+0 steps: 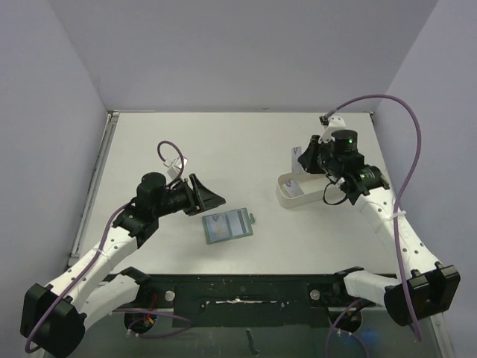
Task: Put the credit cards into the card holder
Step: Pick up the credit card from the storage box.
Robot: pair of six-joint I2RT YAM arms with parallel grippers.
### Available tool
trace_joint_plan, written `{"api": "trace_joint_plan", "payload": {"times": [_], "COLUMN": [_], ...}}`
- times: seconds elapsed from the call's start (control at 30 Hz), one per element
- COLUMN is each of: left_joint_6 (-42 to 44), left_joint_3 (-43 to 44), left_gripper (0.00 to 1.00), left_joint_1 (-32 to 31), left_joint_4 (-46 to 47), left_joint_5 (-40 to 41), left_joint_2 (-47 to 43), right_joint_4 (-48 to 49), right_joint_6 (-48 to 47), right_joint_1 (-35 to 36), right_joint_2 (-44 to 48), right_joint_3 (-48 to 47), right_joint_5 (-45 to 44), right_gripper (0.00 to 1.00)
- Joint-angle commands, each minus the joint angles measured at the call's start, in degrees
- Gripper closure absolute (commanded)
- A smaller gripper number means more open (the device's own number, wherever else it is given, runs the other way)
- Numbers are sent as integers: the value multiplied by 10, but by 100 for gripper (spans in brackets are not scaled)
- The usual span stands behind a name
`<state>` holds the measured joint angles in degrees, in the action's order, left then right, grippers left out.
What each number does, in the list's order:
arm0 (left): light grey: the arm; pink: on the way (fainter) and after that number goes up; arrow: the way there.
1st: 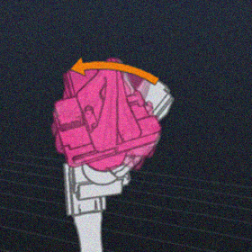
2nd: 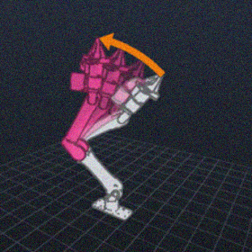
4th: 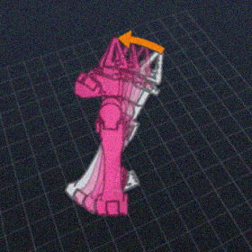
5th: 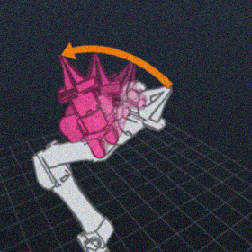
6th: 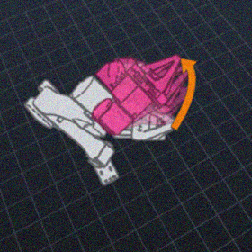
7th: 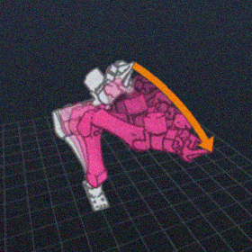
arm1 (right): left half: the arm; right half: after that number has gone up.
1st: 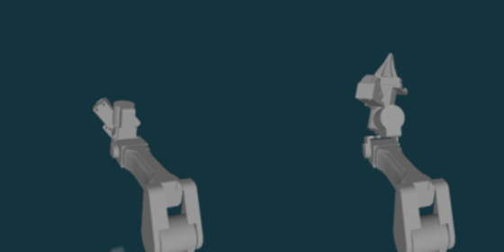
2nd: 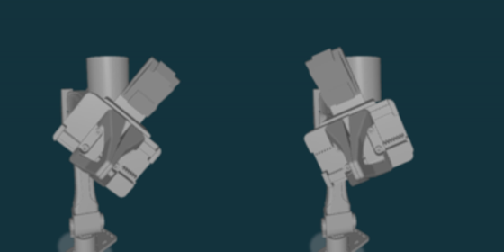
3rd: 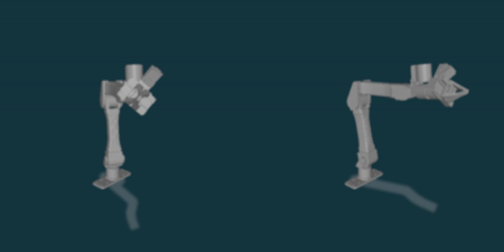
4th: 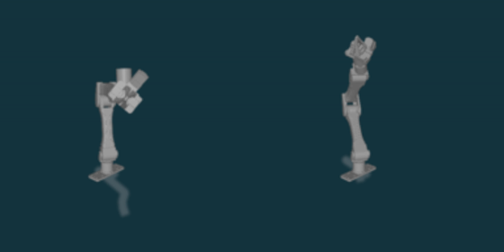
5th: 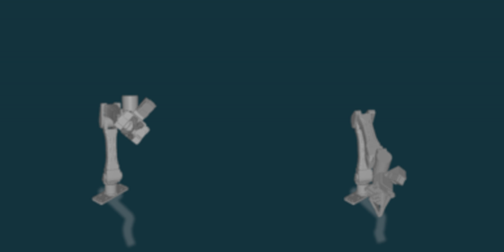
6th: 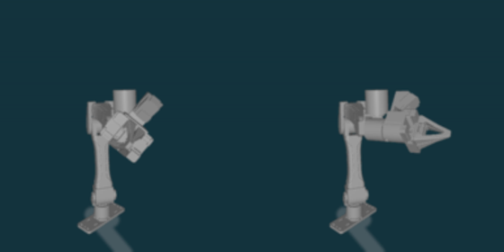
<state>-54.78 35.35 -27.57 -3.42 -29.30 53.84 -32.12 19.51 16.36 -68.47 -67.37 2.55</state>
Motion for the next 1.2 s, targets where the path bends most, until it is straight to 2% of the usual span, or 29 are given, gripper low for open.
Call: {"api": "trace_joint_plan", "payload": {"times": [0.0, 0.1, 0.17, 0.3, 0.5, 0.7, 0.93, 1.07, 1.17], "left_joint_6": [-55, -60, -54, -68, -166, -240, -241, -240, -237], "left_joint_3": [1, -5, -10, -26, -56, -78, -70, -76, -80], "left_gripper": [52, 53, 54, 54, 54, 68, 71, 82, 81], "left_joint_1": [3, 3, 3, 3, 3, 3, 3, 4, 4], "left_joint_4": [119, 130, 138, 188, 325, 448, 444, 436, 424], "left_joint_5": [-31, -28, -35, -61, -79, -82, -71, -67, -64], "left_joint_2": [-2, 11, 24, 38, 35, 44, 33, 17, 3], "right_joint_4": [149, 169, 168, 220, 367, 464, 518, 515, 466], "right_joint_6": [95, 111, 107, 135, 235, 306, 333, 330, 305], "right_joint_1": [7, 11, 11, 16, 38, 122, 210, 221, 221], "right_joint_2": [49, 64, 57, 54, 76, 61, 20, 13, 31], "right_joint_3": [58, 88, 91, 116, 185, 208, 195, 194, 193], "right_joint_5": [134, 106, 119, 225, 316, 332, 312, 303, 261], "right_gripper": [100, 100, 100, 100, 100, 100, 100, 100, 100]}}
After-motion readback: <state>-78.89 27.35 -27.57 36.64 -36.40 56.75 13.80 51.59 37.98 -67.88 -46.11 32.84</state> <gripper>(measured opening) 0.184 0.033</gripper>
